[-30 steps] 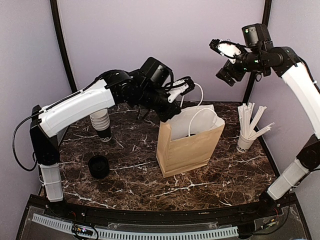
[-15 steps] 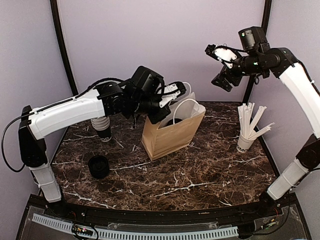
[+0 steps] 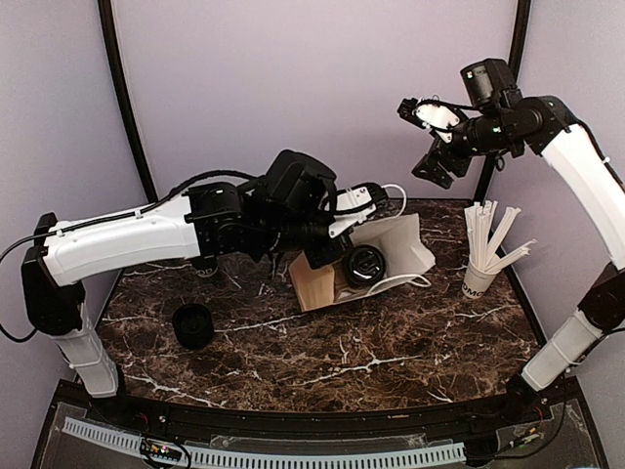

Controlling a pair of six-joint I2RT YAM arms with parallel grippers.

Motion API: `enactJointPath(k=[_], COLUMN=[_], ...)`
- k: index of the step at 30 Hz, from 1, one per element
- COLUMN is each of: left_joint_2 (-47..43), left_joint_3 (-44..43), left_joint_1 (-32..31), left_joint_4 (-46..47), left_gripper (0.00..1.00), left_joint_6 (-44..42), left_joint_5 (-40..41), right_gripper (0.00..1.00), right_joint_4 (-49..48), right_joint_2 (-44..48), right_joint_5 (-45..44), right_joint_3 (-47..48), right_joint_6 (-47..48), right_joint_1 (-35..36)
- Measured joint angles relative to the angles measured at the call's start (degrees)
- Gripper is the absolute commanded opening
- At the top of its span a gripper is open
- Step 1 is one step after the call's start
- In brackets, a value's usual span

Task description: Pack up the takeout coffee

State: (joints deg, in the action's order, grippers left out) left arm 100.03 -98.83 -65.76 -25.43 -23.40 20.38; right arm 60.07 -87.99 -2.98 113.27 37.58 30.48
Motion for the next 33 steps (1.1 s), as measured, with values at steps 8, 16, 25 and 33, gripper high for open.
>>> enactJointPath(k=[8,16,25,33], left_joint_2=[-5.1,-7.1,-7.1,-7.1], left_joint_3=[9.8,11.1,12.4,12.4], left_joint_1=[-6.0,-9.1,-9.4,-11.3], left_joint_4=[5.4,7.8,9.5,9.0], left_gripper=[0.00,0.00,0.00,0.09], left_joint_6=[0.0,0.1,0.0,0.3], left_joint_5=[1.2,2.0,2.8,3.0], right_gripper=[0.99,0.99,0.99,0.97], right_joint_4=[0.3,0.4,0.5,6.1], right_joint_2=[-0.2,-0.9,-1.3,-0.2], right_joint_5=[0.0,0.5,0.8,8.3], right_joint_3=[-1.0,-1.2,-1.3,-2.5], right_joint_6=[0.3,0.9,1.1,3.1], right_joint_1=[0.0,0.0,0.0,0.0])
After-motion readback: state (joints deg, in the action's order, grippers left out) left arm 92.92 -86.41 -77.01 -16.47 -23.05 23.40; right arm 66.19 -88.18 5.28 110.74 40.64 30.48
